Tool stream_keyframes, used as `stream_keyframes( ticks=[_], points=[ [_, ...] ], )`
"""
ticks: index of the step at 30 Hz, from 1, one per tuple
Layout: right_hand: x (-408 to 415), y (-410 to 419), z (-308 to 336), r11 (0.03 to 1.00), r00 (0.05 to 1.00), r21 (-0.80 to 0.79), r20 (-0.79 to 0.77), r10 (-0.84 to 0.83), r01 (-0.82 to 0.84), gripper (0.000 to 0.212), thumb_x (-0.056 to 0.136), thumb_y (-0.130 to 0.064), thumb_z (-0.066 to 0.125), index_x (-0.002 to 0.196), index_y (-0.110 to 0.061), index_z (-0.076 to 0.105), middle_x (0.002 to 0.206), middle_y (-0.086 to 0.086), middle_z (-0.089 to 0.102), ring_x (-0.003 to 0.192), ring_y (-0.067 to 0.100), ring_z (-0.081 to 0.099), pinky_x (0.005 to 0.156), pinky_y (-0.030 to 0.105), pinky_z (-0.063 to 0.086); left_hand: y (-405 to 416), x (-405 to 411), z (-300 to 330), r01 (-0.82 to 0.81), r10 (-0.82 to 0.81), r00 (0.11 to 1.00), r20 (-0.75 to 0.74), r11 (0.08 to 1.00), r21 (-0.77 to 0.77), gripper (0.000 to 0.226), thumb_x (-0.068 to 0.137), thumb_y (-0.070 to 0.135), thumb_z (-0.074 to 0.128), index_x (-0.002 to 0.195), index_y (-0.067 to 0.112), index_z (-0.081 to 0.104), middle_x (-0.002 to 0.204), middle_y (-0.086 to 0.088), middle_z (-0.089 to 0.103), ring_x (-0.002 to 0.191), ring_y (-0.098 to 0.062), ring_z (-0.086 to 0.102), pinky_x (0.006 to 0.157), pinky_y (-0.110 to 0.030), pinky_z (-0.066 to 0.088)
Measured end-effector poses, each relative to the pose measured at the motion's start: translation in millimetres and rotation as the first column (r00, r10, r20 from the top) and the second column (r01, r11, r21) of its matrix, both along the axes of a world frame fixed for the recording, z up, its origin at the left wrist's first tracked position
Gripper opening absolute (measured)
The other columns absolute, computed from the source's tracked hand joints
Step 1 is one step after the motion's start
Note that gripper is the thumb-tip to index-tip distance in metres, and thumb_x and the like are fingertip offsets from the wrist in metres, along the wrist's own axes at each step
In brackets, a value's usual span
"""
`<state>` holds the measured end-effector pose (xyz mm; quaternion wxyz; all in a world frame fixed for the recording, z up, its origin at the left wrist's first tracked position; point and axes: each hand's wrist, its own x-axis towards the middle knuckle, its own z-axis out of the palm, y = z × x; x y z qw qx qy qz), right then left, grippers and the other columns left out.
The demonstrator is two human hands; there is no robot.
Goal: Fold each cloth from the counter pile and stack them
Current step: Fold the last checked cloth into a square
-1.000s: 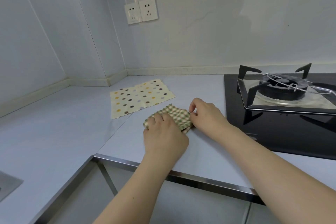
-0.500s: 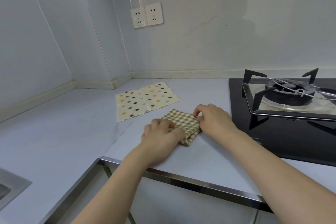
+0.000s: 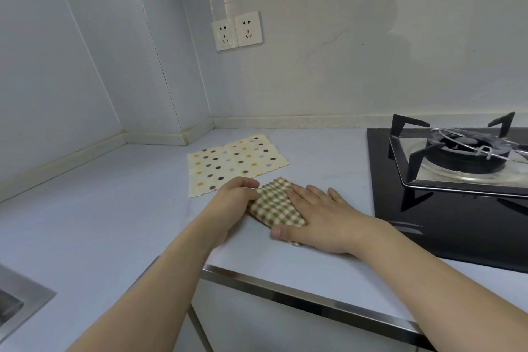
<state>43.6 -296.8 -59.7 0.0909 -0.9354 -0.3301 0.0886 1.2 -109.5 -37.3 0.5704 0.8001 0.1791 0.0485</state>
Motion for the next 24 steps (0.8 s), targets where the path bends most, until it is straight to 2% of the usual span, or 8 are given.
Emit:
stream_keyframes(
  ticks=[5, 10, 12, 15, 17, 18, 21, 24],
  points=[
    [-1, 1, 2, 1.000, 1.000, -0.019, -0.015, 0.002, -0.003, 0.105, 0.073, -0.089, 0.020, 0.152, -0.026, -0.011, 0.159, -0.011, -0.015, 0.146, 0.010, -0.014, 0.118, 0.044, -0.008, 11, 4, 5, 0.159, -0.157, 0.986, -0.054, 0.987, 0.032, 0.017, 0.087, 0.022, 0.063, 0.099, 0.033, 0.070, 0.107, -0.008, 0.070, 0.098, -0.027, 0.066, 0.094, -0.044, 0.051],
    [-1, 1, 2, 0.999, 0.999, -0.032, -0.033, -0.022, 0.021, 0.111, 0.068, -0.091, 0.023, 0.151, -0.026, -0.011, 0.159, -0.012, -0.016, 0.146, 0.009, -0.014, 0.118, 0.043, -0.010, 18, 7, 1, 0.194, -0.190, 0.980, -0.058, 0.978, 0.076, 0.015, 0.087, 0.032, 0.066, 0.101, 0.026, 0.065, 0.105, -0.005, 0.069, 0.090, -0.020, 0.065, 0.089, -0.040, 0.051],
    [-1, 1, 3, 0.999, 0.999, -0.031, -0.035, -0.025, 0.024, 0.112, 0.067, -0.092, 0.023, 0.151, -0.028, -0.011, 0.159, -0.013, -0.016, 0.145, 0.009, -0.015, 0.118, 0.042, -0.010, 20, 9, -2, 0.185, -0.173, 0.982, -0.076, 0.966, 0.182, 0.016, 0.088, 0.041, 0.063, 0.098, 0.029, 0.063, 0.103, 0.002, 0.068, 0.093, -0.016, 0.063, 0.084, -0.033, 0.051],
    [0, 1, 2, 0.999, 0.999, -0.029, -0.039, -0.029, 0.028, 0.109, 0.068, -0.091, 0.020, 0.152, -0.029, -0.010, 0.158, -0.014, -0.015, 0.145, 0.008, -0.014, 0.118, 0.042, -0.010, 26, 11, -10, 0.114, -0.095, 0.993, -0.068, 0.916, 0.384, 0.021, 0.083, 0.059, 0.054, 0.089, 0.039, 0.059, 0.085, 0.018, 0.069, 0.103, -0.021, 0.056, 0.094, -0.038, 0.044],
    [1, 1, 0, 0.999, 0.998, 0.002, -0.043, -0.042, 0.042, 0.092, 0.079, -0.083, 0.014, 0.152, -0.031, -0.005, 0.159, -0.015, -0.012, 0.146, 0.007, -0.013, 0.118, 0.041, -0.010, 27, 12, -16, 0.097, -0.091, 0.995, -0.038, 0.840, 0.534, 0.021, 0.087, 0.057, 0.051, 0.087, 0.037, 0.054, 0.063, 0.020, 0.064, 0.101, -0.020, 0.052, 0.095, -0.034, 0.032],
    [1, 2, -1, 0.998, 0.998, 0.037, -0.043, -0.053, 0.055, 0.080, 0.087, -0.075, 0.011, 0.153, -0.032, -0.002, 0.159, -0.015, -0.010, 0.146, 0.006, -0.010, 0.118, 0.039, -0.010, 24, 12, -18, 0.099, -0.113, 0.993, -0.015, 0.783, 0.614, 0.018, 0.090, 0.053, 0.049, 0.088, 0.035, 0.052, 0.061, 0.017, 0.062, 0.098, -0.018, 0.051, 0.097, -0.034, 0.028],
    [2, 2, -5, 0.981, 0.990, 0.142, 0.040, -0.137, 0.130, 0.060, 0.098, -0.056, 0.015, 0.152, -0.029, 0.014, 0.160, -0.008, 0.008, 0.146, 0.011, 0.005, 0.119, 0.037, 0.000, 10, 11, -18, 0.126, -0.162, 0.986, -0.036, 0.589, 0.798, 0.011, 0.095, 0.041, 0.040, 0.101, 0.035, 0.047, 0.090, 0.007, 0.058, 0.106, -0.019, 0.043, 0.103, -0.038, 0.022],
    [6, 2, -4, 0.927, 0.900, 0.166, 0.231, -0.369, 0.337, 0.060, 0.094, -0.057, 0.028, 0.134, -0.016, 0.042, 0.141, 0.006, 0.040, 0.131, 0.026, 0.032, 0.109, 0.040, 0.024, 9, 20, -12, 0.140, -0.034, 0.988, -0.149, 0.582, 0.801, 0.036, 0.091, 0.052, 0.039, 0.114, 0.026, 0.048, 0.116, -0.001, 0.052, 0.115, -0.025, 0.039, 0.101, -0.043, 0.026]
  ],
)
